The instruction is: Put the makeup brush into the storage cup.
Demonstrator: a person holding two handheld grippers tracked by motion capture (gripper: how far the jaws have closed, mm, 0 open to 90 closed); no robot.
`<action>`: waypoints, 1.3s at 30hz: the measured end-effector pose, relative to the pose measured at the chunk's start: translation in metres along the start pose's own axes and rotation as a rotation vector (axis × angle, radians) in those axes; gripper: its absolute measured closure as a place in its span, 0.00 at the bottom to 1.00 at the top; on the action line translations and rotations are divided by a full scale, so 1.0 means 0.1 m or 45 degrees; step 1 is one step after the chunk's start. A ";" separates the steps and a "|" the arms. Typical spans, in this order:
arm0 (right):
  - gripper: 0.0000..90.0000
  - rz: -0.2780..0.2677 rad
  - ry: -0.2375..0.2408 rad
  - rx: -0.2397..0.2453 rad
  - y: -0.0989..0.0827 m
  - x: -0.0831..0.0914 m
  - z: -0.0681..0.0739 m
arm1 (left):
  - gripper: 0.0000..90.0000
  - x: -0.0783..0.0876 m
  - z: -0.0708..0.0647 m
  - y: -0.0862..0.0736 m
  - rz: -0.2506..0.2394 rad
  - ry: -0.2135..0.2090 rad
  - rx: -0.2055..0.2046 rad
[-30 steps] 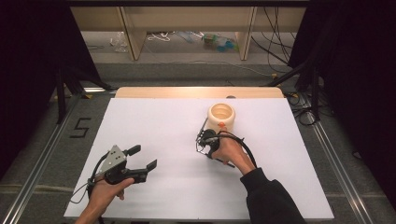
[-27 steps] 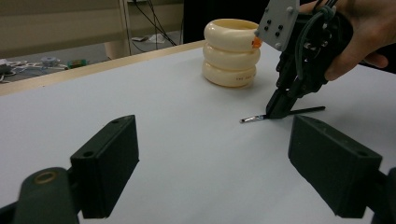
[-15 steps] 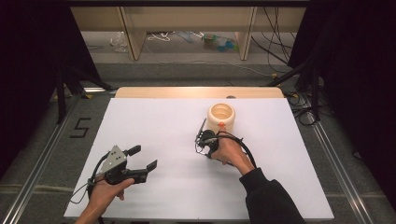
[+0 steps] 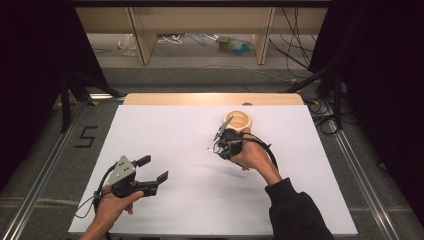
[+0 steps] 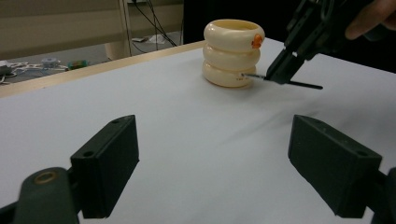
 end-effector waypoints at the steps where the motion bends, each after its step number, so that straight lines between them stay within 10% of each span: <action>1: 0.95 0.000 0.000 0.000 0.00 0.00 0.00 | 0.18 0.00 0.00 0.00 0.001 -0.001 -0.002; 14: 0.95 -0.458 -0.066 -0.084 0.11 0.43 -0.19 | 0.18 0.00 0.00 0.00 -0.001 0.003 0.009; 39: 0.95 -0.814 -0.060 -0.188 0.11 0.68 -0.38 | 0.18 0.00 0.01 -0.01 -0.004 0.003 0.013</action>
Point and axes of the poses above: each handheld gripper's, and its own axes: x roughly backward along the jaws, y roughly out of its top, z roughly to its left, the point moved 4 cm from there along -x, roughly forward along the jaws, and after that the axes turned 2 degrees about -z, right-handed, at the moved point
